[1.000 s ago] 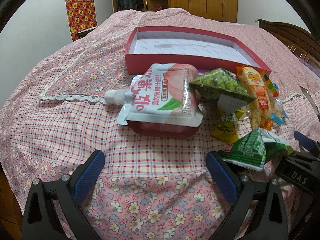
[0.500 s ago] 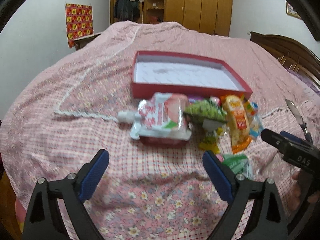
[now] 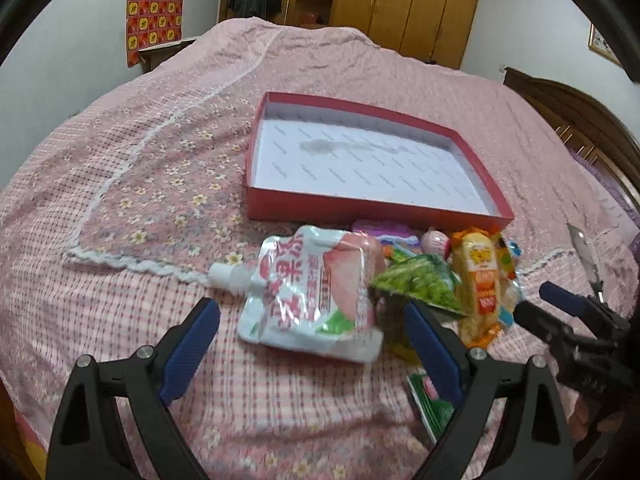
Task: Organize snacks
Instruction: 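Grasp the white peach jelly pouch with the left tool while the right tool grasps the clear candy packet, then carry the jelly pouch and candy packet into the box and open both tools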
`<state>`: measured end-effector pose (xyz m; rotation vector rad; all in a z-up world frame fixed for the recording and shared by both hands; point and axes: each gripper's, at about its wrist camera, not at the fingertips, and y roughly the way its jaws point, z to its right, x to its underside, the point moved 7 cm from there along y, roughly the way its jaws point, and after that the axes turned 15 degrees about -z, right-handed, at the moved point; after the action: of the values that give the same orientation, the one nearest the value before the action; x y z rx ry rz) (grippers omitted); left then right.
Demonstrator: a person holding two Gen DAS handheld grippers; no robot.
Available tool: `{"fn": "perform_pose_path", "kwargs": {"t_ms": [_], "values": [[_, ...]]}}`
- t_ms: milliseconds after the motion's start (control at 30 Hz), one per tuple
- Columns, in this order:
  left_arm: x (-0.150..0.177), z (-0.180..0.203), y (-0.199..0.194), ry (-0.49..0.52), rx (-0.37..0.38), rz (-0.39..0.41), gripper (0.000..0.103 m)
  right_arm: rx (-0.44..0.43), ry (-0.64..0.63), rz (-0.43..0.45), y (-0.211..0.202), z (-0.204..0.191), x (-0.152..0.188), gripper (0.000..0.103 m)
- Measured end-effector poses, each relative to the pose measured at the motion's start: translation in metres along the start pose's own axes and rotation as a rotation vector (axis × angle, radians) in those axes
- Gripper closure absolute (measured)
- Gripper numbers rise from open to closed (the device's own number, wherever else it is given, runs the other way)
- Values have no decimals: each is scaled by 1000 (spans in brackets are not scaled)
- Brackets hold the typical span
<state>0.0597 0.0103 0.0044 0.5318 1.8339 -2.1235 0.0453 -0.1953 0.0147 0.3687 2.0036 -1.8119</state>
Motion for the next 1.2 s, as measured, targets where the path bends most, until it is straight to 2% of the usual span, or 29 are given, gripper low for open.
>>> {"fn": "perform_pose_path", "kwargs": {"t_ms": [200, 300, 400, 633, 700, 833, 900, 1200], "values": [[-9, -7, 24, 10, -46, -25, 9, 6, -14, -34, 18, -1, -2, 31], [-10, -14, 34, -13, -48, -45, 14, -9, -18, -48, 26, -1, -3, 31], [-9, -16, 32, -13, -53, -28, 19, -26, -7, -38, 28, 0, -4, 31], [-10, -16, 26, -14, -37, -10, 20, -50, 17, -38, 29, 3, -2, 32], [-8, -16, 23, -10, -35, -7, 20, -54, 25, -39, 28, 4, 0, 36], [-5, -13, 15, 5, -27, 8, 21, -60, 44, -49, 26, 7, 3, 59], [-3, -12, 9, 18, -35, 19, 21, -61, 51, -54, 25, 9, 6, 66], [9, -10, -18, 18, -20, 58, 21, -59, 61, -26, 2, 11, 17, 77]]}}
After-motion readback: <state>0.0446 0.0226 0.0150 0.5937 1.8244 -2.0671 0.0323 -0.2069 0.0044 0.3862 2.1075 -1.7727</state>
